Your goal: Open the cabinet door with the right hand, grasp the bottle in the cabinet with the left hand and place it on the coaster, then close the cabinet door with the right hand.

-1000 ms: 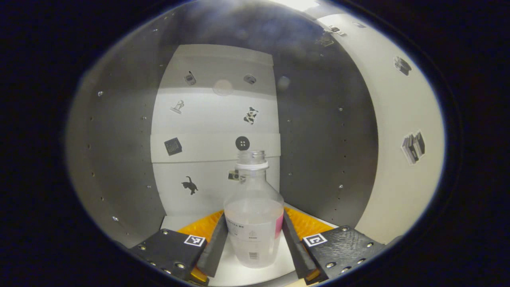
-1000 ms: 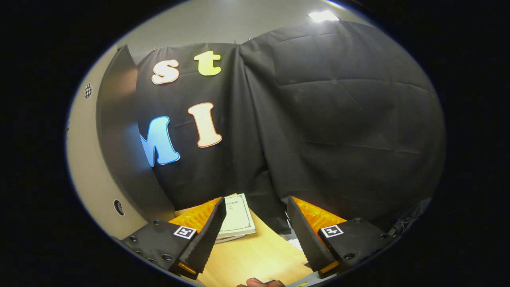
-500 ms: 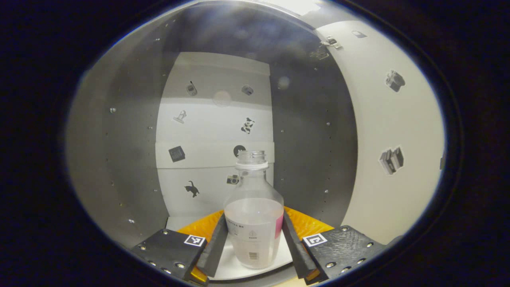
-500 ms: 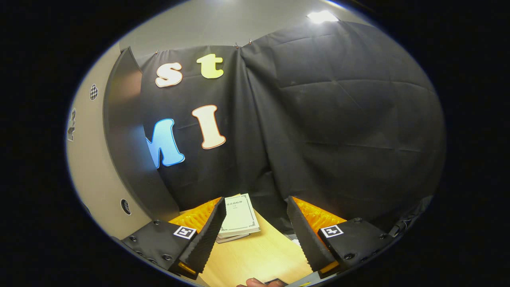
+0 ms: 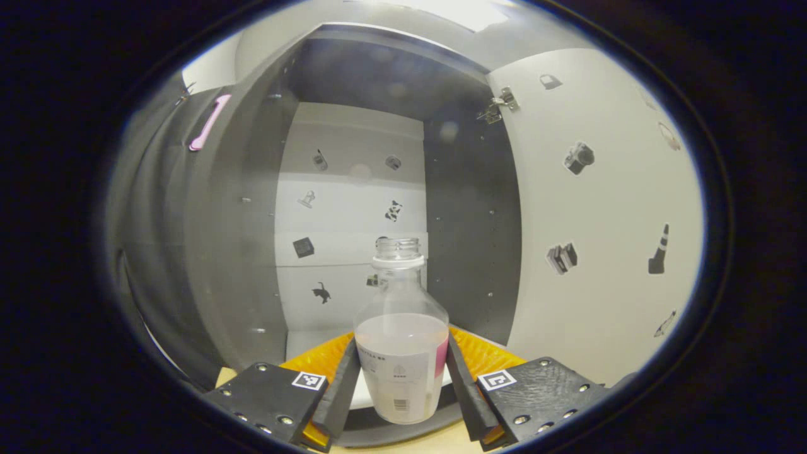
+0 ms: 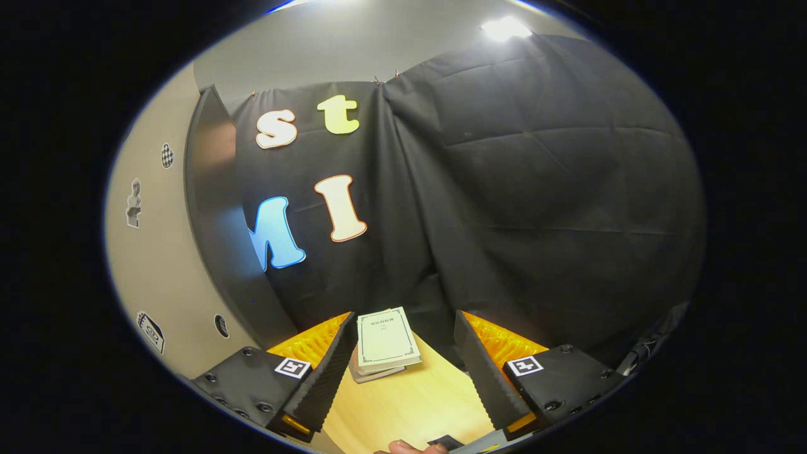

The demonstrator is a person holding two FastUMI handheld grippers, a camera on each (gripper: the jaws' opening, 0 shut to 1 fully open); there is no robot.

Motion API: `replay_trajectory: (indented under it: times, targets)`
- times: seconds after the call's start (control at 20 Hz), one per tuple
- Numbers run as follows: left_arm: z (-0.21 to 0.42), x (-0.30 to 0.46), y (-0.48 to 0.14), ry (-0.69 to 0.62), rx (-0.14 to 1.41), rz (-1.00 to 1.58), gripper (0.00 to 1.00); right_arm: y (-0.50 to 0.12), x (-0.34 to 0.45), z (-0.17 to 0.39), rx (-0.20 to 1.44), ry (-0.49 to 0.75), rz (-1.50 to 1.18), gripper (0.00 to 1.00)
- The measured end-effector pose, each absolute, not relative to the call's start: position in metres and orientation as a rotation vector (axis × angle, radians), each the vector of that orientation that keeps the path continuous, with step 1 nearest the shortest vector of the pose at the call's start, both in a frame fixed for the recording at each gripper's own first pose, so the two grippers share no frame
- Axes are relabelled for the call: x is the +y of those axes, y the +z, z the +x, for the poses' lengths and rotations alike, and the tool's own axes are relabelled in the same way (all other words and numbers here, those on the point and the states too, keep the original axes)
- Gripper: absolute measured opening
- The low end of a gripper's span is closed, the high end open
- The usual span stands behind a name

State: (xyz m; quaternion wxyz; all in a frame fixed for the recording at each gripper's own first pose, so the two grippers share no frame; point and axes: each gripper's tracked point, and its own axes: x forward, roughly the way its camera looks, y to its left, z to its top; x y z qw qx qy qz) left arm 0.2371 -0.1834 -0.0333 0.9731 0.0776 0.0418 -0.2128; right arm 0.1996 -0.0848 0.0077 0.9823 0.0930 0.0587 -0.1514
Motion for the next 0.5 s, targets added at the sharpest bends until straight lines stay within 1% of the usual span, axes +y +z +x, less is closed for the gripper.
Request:
replay_trajectory:
  times: [0.1,0.2,0.3,0.4,0.5]
  targets:
    - [0.219,-0.168,-0.035,-0.409,0.086,0.173,0.72,0.008,-0.081,0.195,0.121,-0.298,0.199,0.98]
    - [0.201,-0.154,-0.041,-0.39,0.102,0.178,0.71,0.011,-0.075,0.192,0.122,-0.284,0.206,0.98]
    - [0.185,-0.14,-0.047,-0.375,0.104,0.184,0.72,0.013,-0.073,0.187,0.123,-0.285,0.185,0.97]
    - [0.171,-0.121,-0.057,-0.34,0.111,0.196,0.72,0.014,-0.068,0.181,0.127,-0.281,0.171,0.97]
    - [0.156,-0.101,-0.073,-0.289,0.123,0.202,0.71,0.016,-0.059,0.177,0.124,-0.271,0.176,0.98]
